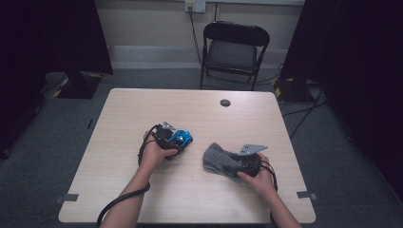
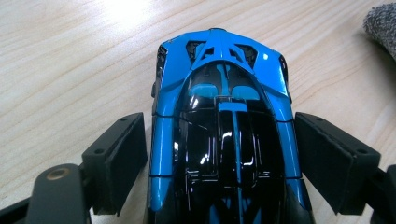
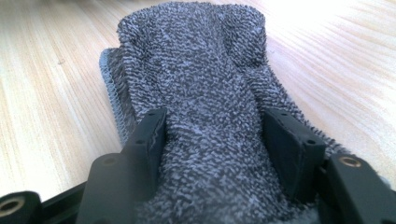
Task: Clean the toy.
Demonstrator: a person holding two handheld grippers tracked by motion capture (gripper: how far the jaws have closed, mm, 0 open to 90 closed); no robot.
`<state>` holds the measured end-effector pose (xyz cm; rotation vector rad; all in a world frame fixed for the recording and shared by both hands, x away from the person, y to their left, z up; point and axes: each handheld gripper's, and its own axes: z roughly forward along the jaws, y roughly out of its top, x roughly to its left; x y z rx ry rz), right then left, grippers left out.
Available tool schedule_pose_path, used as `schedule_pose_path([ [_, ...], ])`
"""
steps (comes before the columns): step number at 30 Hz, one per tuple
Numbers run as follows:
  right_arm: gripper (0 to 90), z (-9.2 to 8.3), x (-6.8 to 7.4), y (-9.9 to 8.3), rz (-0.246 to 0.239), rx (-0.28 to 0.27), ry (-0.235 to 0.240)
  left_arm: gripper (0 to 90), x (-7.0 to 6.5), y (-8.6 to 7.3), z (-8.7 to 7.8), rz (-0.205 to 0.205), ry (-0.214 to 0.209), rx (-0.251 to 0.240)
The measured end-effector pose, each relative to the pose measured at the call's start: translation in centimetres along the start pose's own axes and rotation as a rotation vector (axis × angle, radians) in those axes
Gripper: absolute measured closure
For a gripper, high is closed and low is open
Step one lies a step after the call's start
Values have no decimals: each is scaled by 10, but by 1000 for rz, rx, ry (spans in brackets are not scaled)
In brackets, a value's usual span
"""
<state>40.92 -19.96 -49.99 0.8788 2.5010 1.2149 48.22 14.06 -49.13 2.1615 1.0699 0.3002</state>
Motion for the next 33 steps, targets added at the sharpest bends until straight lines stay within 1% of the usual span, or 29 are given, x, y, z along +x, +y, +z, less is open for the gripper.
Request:
schedule_pose_path([
  [1, 413, 0, 0, 0, 0, 0, 0, 184, -1, 0, 0, 9, 3, 3],
  [3, 413, 0, 0, 0, 1, 0, 0, 194, -2, 1, 0, 12, 6, 14],
  [5, 412, 0, 0, 0, 1, 0, 1, 193, -2, 1, 1, 6, 6, 9],
  [7, 412, 0, 0, 0, 1, 0, 1, 196, -1, 1, 0, 9, 6, 12],
  [14, 412, 0, 0, 0, 2, 0, 0, 220, -4, 2, 0, 3, 28, 21],
  [17, 412, 0, 0, 0, 2, 0, 0, 219, -5, 2, -1, 15, 37, 38],
  [21, 412, 0, 0, 0, 2, 0, -1, 222, -6, 3, 0, 14, 45, 40],
  [22, 412, 0, 0, 0, 2, 0, -1, 223, -7, 3, 0, 18, 45, 45],
  [24, 412, 0, 0, 0, 2, 0, -1, 238, -7, 4, -1, 39, 51, 55],
  [25, 412, 0, 0, 0, 3, 0, -1, 244, -8, 4, -1, 42, 50, 57],
  [33, 412, 0, 0, 0, 4, -1, 0, 257, -9, 4, -1, 44, 57, 61],
])
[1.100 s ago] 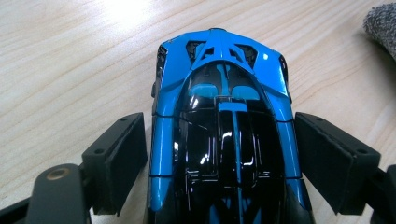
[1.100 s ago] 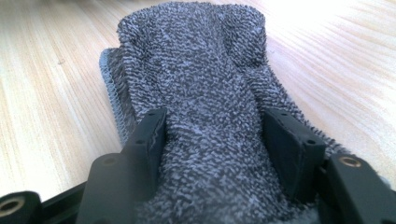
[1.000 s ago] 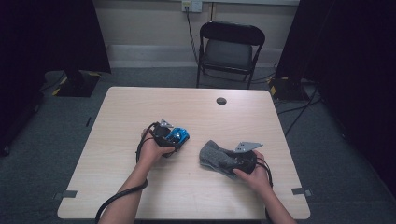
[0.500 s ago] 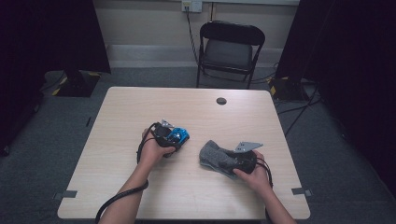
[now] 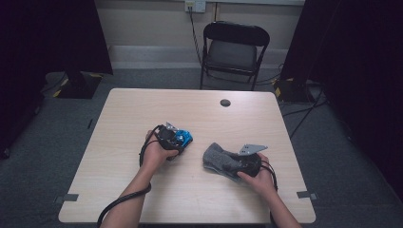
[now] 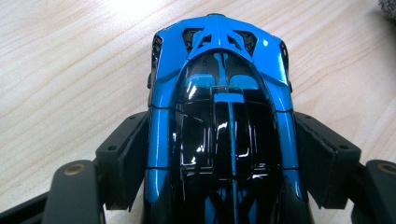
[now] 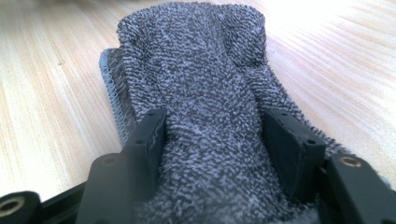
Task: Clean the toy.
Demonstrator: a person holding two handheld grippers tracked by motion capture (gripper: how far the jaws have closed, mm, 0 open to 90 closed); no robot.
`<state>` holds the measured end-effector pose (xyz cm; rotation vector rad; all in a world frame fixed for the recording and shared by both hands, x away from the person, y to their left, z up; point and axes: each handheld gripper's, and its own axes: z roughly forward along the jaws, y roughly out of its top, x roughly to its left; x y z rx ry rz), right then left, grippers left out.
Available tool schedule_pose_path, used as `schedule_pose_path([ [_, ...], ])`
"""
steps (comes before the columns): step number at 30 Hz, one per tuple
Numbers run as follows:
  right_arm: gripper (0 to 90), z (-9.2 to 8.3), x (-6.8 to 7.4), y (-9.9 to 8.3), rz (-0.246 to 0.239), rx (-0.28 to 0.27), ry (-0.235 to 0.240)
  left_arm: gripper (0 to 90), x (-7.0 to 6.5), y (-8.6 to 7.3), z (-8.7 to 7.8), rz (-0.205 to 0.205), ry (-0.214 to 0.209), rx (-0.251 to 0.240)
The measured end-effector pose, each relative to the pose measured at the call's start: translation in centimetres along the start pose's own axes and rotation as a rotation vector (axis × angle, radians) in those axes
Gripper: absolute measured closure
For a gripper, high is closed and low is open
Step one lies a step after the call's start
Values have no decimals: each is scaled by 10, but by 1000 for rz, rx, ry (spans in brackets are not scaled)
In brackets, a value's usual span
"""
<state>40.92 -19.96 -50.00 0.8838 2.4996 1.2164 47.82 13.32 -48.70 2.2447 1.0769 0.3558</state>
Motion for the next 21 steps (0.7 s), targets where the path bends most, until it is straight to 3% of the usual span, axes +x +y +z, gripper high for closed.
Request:
schedule_pose_path([
  [12, 413, 0, 0, 0, 2, -1, 1, 260, -1, -1, -2, -26, -1, -1],
  [21, 413, 0, -1, 0, 2, 0, 2, 260, -2, 1, -8, 0, 4, -4],
])
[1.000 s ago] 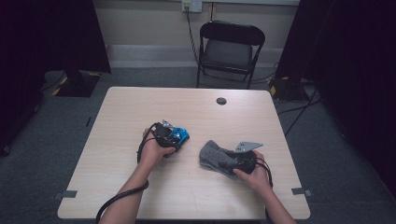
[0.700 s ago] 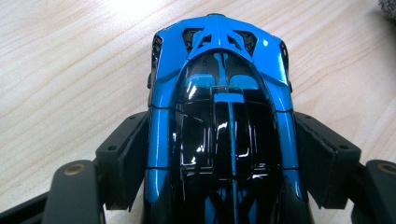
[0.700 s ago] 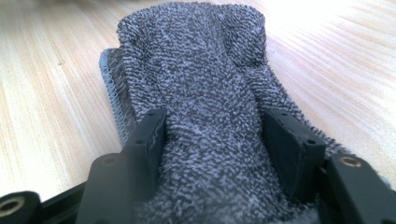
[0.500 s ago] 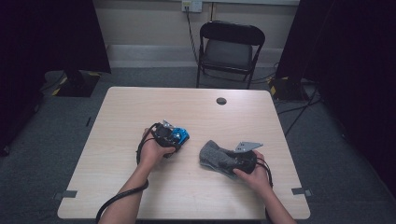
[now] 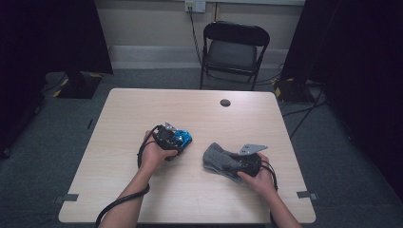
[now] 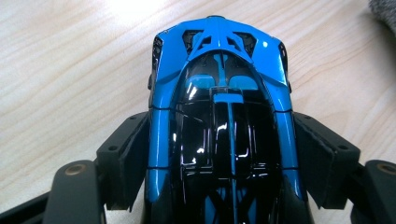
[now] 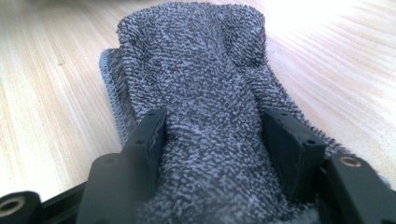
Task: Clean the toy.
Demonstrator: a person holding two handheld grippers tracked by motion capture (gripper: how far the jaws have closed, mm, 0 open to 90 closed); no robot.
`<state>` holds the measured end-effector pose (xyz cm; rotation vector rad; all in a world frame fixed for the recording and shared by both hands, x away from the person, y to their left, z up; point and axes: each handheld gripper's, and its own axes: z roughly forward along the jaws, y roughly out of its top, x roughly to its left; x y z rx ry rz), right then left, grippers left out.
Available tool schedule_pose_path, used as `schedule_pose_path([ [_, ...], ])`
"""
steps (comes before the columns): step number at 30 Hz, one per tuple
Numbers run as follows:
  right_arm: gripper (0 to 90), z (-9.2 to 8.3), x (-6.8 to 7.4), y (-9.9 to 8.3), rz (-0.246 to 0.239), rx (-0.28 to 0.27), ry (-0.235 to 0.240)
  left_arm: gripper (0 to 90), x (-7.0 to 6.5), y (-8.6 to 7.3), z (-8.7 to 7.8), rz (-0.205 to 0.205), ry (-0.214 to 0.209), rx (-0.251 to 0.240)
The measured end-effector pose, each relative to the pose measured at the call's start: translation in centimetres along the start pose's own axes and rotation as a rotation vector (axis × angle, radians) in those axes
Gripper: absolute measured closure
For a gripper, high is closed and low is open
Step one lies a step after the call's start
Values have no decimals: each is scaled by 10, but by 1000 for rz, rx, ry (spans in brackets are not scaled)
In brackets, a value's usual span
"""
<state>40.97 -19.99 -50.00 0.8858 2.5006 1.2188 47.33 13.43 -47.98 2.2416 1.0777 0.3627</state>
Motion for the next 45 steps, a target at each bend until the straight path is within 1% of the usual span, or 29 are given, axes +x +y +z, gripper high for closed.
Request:
schedule_pose_path([
  [1, 413, 0, 0, 0, 0, 0, -1, 260, 0, 1, -1, -6, -9, 3],
  [2, 413, 0, 0, 0, 0, 0, -1, 260, 0, 1, -2, 2, -9, 2],
  [5, 414, 0, 0, 0, 1, 0, -2, 260, -3, 2, -5, -1, -22, -5],
  [7, 430, 0, 1, 0, 1, 1, -9, 260, -5, 2, -9, 17, -29, -11],
  [8, 438, 0, 1, 0, 1, 1, -14, 260, -6, 2, -10, 18, -38, -19],
  [9, 450, 0, 1, 0, 1, 1, -19, 260, -8, 2, -12, 22, -48, -13],
  [10, 471, 0, 1, 0, 3, 1, -24, 261, -10, 2, -14, 24, -56, -20],
  [11, 501, 0, 1, 0, 6, -1, -31, 260, -12, 2, -16, 37, -61, -20],
  [12, 539, 0, 1, 0, 10, 0, -38, 260, -14, 1, -18, 38, -70, -23],
  [15, 665, 0, 2, 0, 37, -9, -72, 260, -20, -1, -24, 66, -90, -39],
  [16, 693, 0, 2, 0, 46, -11, -76, 260, -22, -1, -26, 86, -98, -42],
  [17, 710, 1, 3, 1, 60, -12, -86, 260, -24, -2, -28, 92, -105, -45],
  [19, 729, 1, 3, 1, 83, -14, -100, 260, -28, -3, -31, 105, -122, -49],
  [23, 752, 1, 1, 5, 139, -5, -118, 260, -35, -7, -35, 109, -152, -66],
  [25, 755, 0, -3, 11, 161, 2, -144, 260, -38, -8, -37, 115, -166, -73],
  [27, 756, -2, -9, 19, 173, -10, -158, 260, -40, -9, -39, 121, -178, -84],
  [28, 755, -3, -11, 24, 178, -20, -164, 260, -41, -8, -40, 132, -182, -89],
  [30, 755, -4, -15, 35, 211, -41, -167, 260, -43, -6, -44, 141, -185, -93],
  [31, 756, -4, -17, 42, 217, -48, -168, 260, -45, -5, -45, 143, -191, -100],
  [33, 755, -1, -17, 55, 204, -45, -180, 260, -47, -4, -47, 152, -195, -110],
  [34, 755, 2, -17, 62, 197, -47, -176, 260, -48, -4, -48, 152, -202, -112],
  [35, 755, 5, -16, 68, 185, -47, -176, 261, -49, -3, -49, 151, -207, -113],
  [36, 755, 8, -14, 73, 173, -42, -188, 260, -50, -3, -49, 151, -214, -118],
  [38, 754, 15, -10, 82, 162, -37, -183, 260, -52, -3, -50, 157, -217, -125],
  [39, 754, 18, -7, 85, 156, -35, -187, 261, -53, -2, -51, 157, -221, -119],
  [41, 754, 25, -2, 91, 130, -25, -181, 260, -54, -1, -52, 163, -223, -129],
  [42, 754, 27, 1, 93, 119, -25, -176, 260, -54, -1, -52, 158, -222, -133],
  [43, 754, 29, 4, 94, 109, -23, -159, 260, -53, 0, -53, 159, -216, -137],
  [45, 754, 33, 10, 95, 84, -9, -138, 260, -51, -1, -53, 146, -220, -135],
])
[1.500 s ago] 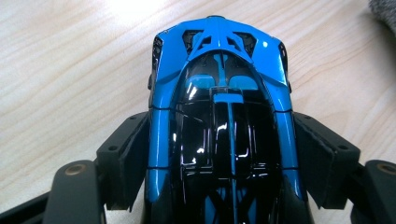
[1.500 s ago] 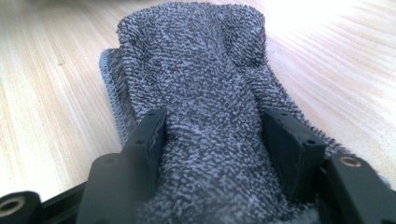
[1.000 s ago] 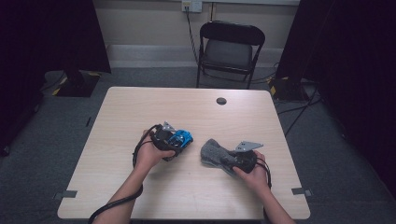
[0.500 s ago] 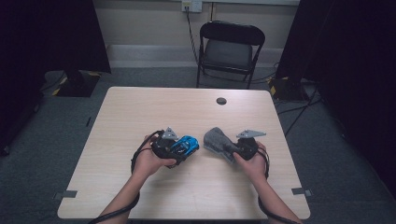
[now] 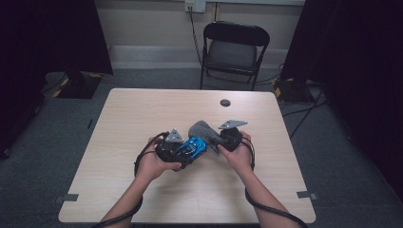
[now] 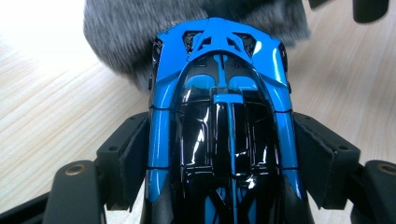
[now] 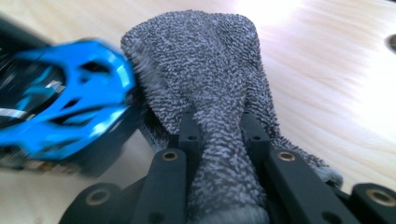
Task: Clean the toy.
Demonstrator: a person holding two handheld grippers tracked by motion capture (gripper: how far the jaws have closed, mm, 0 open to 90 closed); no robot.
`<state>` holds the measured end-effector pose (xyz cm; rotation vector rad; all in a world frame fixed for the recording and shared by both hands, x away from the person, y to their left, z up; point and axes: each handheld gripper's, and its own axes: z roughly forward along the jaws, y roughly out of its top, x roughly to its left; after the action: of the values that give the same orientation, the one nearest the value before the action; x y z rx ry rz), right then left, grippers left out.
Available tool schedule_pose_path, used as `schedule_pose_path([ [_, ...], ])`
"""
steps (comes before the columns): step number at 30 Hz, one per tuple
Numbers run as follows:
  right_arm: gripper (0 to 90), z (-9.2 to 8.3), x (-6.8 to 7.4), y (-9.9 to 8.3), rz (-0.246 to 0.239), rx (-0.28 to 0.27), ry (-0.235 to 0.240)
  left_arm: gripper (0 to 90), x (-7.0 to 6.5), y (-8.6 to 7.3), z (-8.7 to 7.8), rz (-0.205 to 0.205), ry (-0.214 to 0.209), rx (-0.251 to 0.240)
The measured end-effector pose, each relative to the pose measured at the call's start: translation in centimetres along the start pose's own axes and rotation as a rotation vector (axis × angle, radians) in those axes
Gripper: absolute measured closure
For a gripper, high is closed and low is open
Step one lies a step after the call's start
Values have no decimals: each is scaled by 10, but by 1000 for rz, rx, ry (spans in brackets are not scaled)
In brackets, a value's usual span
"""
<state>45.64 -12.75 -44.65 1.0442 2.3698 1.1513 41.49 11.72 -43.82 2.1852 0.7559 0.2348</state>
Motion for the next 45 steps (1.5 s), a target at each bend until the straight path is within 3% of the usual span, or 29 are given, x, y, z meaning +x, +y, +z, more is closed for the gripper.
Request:
schedule_pose_path([
  [5, 754, -3, 7, -1, -4, -24, 52, 260, 5, -4, 1, -14, 6, 10],
  [12, 754, -12, 7, -4, -16, -56, 96, 260, 6, -5, 1, -18, 1, 16],
  [14, 755, -15, 7, -5, -48, -67, 93, 260, 6, -5, 1, -18, 3, 22],
  [25, 755, -27, 14, -9, -102, -96, 152, 260, 13, -10, 1, -34, 35, 33],
  [45, 754, -30, 27, -23, -85, -94, 238, 260, 29, -17, -8, -85, 103, 28],
])
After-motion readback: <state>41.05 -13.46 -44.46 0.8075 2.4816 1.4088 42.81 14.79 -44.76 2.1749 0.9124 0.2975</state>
